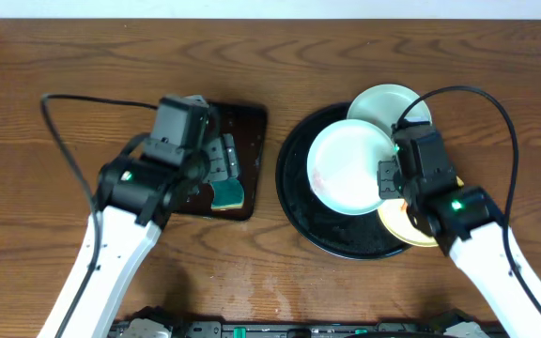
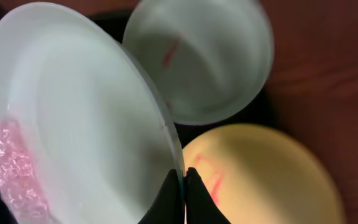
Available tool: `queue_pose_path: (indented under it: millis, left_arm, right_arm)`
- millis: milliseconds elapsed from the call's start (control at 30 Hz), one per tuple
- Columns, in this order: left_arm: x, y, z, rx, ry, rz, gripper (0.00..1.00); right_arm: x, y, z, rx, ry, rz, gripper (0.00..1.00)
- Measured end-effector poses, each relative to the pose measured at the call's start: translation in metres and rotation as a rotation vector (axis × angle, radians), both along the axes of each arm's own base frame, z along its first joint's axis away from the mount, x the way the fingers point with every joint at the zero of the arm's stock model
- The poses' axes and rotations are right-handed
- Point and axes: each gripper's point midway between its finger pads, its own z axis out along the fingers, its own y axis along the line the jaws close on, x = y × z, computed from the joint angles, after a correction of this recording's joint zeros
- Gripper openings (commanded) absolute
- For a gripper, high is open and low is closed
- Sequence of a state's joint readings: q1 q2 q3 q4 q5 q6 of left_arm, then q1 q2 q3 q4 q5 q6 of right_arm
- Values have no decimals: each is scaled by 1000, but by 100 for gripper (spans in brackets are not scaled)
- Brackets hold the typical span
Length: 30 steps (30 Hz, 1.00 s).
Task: Clean dirty plates on tray and stack at the side
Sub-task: 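Return the sponge to the black tray with the left gripper, then lift the pale green plate with the right gripper and carry it right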
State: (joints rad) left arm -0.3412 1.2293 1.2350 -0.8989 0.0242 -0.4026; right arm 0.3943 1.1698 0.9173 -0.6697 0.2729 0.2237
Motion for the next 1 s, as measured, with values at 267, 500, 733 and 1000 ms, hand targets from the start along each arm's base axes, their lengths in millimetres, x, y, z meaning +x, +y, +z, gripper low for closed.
queue_pose_path:
  millis: [267,500,733,1000]
  left_arm:
    - [-4,2,10,-11,-32,0,82]
    - [-4,1,10,-11,-31,-1,82]
    - [-4,1,10,-11,-31,-1,83]
    - [-4,1,10,-11,-32,-1,82]
  right_arm:
    - [1,7,34,-255,-165,70,1]
    - [-7,30,62,-521,-299,158,1]
    - [-20,48,75,-606,-365,201,1]
    - [-22,48,82,-670,-388,208,1]
